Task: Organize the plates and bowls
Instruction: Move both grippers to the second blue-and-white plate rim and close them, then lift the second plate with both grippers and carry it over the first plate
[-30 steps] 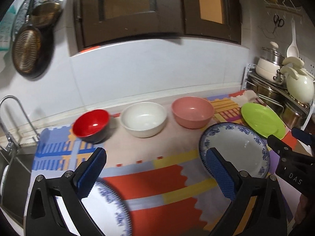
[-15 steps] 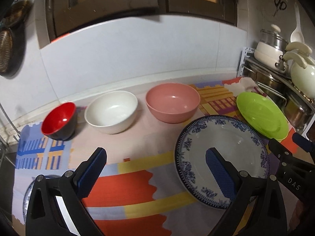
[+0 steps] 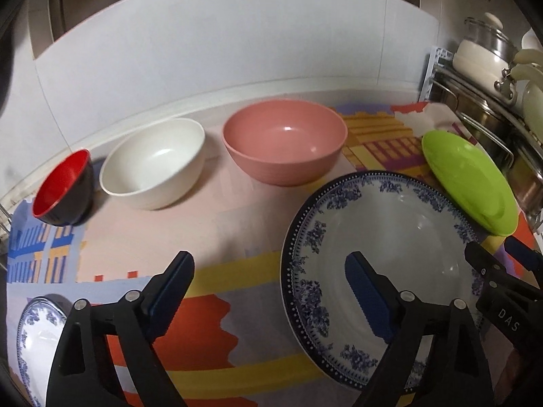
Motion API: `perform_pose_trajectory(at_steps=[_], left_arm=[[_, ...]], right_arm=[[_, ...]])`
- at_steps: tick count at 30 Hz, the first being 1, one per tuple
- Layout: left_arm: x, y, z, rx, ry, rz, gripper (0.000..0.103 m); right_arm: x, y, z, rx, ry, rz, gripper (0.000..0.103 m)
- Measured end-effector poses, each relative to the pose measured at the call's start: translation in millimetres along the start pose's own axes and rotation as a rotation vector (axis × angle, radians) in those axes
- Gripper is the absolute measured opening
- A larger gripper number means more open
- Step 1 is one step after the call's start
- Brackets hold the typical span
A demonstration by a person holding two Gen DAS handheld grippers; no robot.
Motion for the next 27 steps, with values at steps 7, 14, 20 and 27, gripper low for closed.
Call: perform_pose_trajectory(at_steps=[7, 14, 20, 27], left_arm=[[4.3, 15.9, -6.3, -0.053, -0.018, -0.032, 0.083], [7.8, 23.6, -8.6, -0.085, -0.023, -0.060, 0.069], [10.9, 28.3, -10.5, -0.111, -0.028, -0.089, 0.053], [12.8, 31.4, -13.1, -0.132, -0.031, -0.123, 0.035]], right_arm=[[2.1, 14.3, -2.3, -0.024, -0.004, 0.015, 0.074], [4.2, 26.1, -4.3, -0.053, -0.006, 0.034, 0.065], [2.9, 31.1, -6.2, -0.082, -0.003, 0.064, 0.053], [0.0, 32.6, -4.3, -0.086, -0.035, 0.057, 0.038]])
Point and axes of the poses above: each gripper's, at about its wrist camera, not at the fingertips, and y roughly the way its jaws point, x to its right, z to its top, the point moved 3 cm from there along y, roughly the way its jaws point, and after that the axes turned 7 degrees about x, right-handed, at the moved point
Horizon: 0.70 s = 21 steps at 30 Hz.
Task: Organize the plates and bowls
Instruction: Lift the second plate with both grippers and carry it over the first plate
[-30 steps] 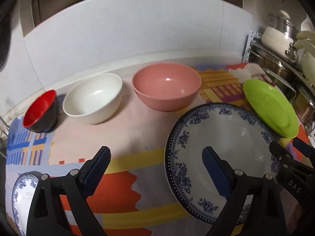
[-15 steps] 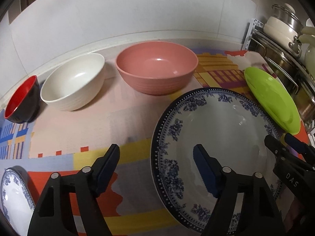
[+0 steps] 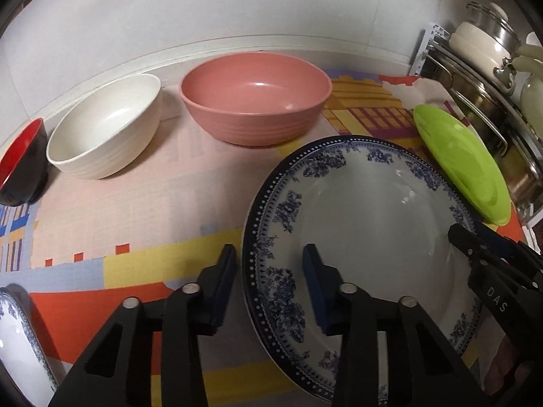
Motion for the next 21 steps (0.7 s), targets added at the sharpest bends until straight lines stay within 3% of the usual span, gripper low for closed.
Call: perform_pose_trajectory(at_steps=[21], left_arm=[[-16.7, -33.6, -11.3, 0.036, 0.019, 0.043, 0.035]], right_arm=[[-18.4, -25.8, -9.2, -0.004, -0.039, 0.023, 0.036]])
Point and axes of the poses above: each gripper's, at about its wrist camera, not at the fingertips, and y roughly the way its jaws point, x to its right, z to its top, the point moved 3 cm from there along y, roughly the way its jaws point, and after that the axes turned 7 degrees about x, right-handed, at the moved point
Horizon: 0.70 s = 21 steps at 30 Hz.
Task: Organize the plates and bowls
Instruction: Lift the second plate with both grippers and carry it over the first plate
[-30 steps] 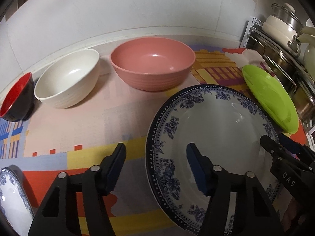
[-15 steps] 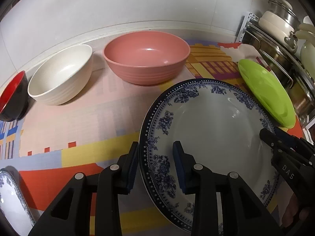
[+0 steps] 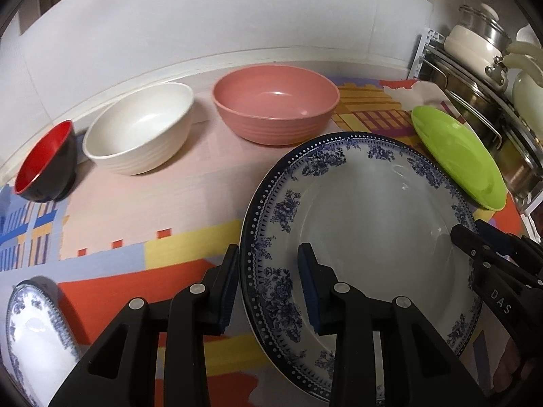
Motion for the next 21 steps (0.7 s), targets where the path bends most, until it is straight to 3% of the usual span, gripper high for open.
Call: perform_pose_trajectory(at_steps=[21], left_arm=[[-83.7, -85.0, -21.0, 0.097, -0.132, 0.080, 0.034]], right_arm=[[-77.9, -66.5, 10.3, 0.065, -0.102, 0.078, 0.036]])
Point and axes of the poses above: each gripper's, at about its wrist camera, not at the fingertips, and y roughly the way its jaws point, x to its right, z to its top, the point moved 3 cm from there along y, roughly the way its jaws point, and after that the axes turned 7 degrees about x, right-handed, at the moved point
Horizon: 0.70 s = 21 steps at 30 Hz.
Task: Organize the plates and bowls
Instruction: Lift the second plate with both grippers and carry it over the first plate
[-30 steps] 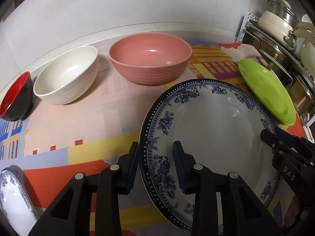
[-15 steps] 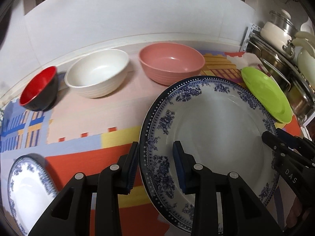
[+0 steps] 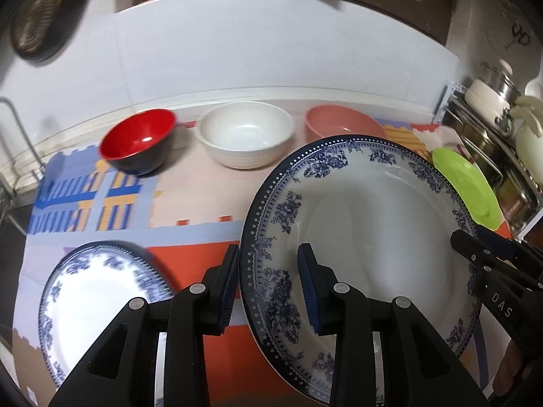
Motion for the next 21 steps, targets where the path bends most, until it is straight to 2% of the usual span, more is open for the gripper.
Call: perform_pose_trajectory(at_steps=[9, 21], left_arm=[[-42.0, -34.0, -5.7, 0.037, -0.043, 0.049, 0.034], [-105.8, -66.6, -27.3, 0.039, -0.102, 0.116, 0.034]], right_arm=[[-43.0, -24.1, 2.8, 0.033, -0.038, 0.044, 0.036], [-109.1, -44.3, -2.8, 0.053, -0.106, 0.112, 0.036]])
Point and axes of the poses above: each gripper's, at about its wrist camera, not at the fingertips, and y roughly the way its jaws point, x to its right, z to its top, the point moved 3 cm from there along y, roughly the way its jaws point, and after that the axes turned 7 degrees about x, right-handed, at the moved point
